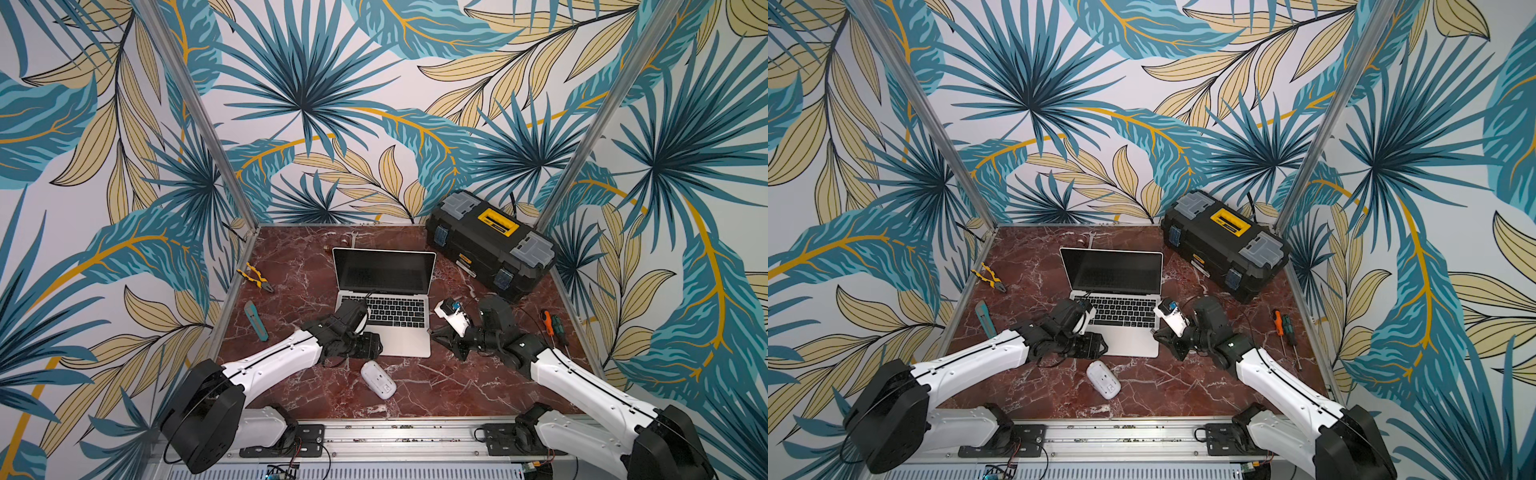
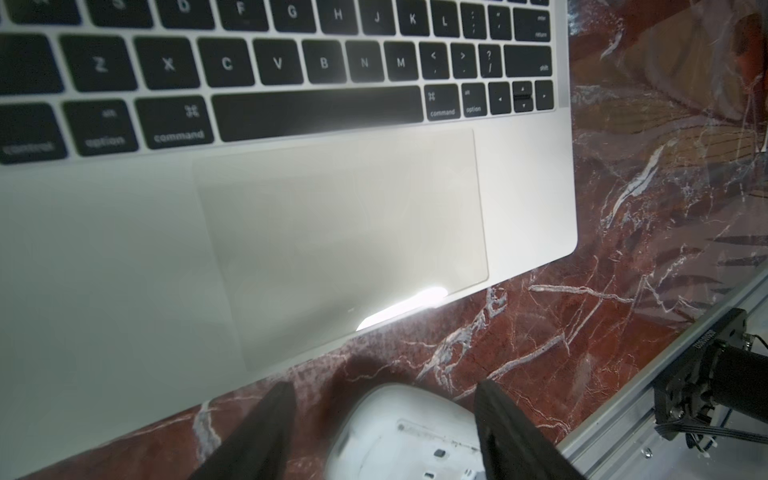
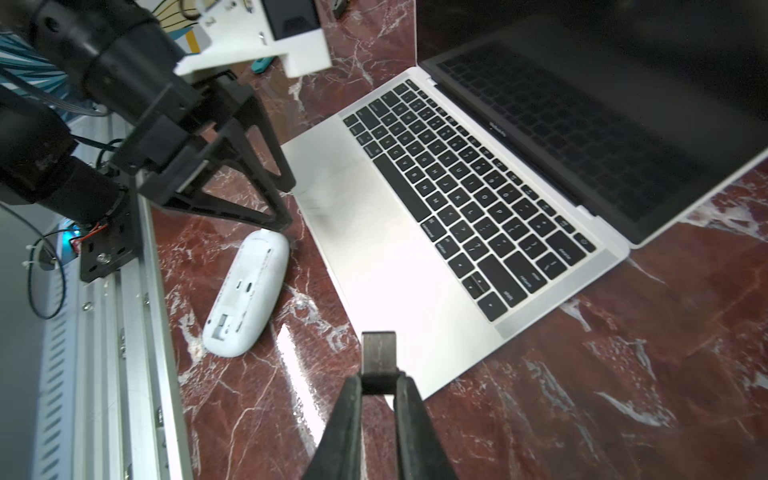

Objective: Remove the wireless mouse receiver from the laptop
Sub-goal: Adjust the mouse at the center of the board.

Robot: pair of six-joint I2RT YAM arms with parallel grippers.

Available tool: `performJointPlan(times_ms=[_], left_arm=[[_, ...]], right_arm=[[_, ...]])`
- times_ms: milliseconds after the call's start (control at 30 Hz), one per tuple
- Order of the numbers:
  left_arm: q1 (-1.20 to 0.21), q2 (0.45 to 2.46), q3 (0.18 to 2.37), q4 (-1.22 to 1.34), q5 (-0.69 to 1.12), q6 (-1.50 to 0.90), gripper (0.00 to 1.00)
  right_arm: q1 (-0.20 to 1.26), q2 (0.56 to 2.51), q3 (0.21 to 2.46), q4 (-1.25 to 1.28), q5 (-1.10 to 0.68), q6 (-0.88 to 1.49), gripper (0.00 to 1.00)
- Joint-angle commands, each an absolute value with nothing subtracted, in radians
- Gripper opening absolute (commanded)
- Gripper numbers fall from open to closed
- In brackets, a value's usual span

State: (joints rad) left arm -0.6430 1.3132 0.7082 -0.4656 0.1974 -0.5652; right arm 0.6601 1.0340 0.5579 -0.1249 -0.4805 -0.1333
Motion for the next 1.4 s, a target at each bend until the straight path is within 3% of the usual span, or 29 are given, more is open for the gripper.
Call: performJointPlan(times_ms=[0, 667, 1367], left_arm=[[-0.646, 1.326, 0.747, -0.534, 0.106, -0.565, 0.73], [-0.658, 1.388, 0.66, -0.461, 0.173, -0.627, 0.72], [-0.671, 1.284, 0.563, -0.512, 0.145, -0.687, 0.71]], right_arm=[[0.69, 1.015, 0.53, -0.095, -0.495, -0.079, 0.0], [0.756, 1.009, 0.492, 0.004, -0.508, -0.012, 0.0], [0.756, 1.033, 0.494, 0.028, -0.505, -0.02, 0.0]])
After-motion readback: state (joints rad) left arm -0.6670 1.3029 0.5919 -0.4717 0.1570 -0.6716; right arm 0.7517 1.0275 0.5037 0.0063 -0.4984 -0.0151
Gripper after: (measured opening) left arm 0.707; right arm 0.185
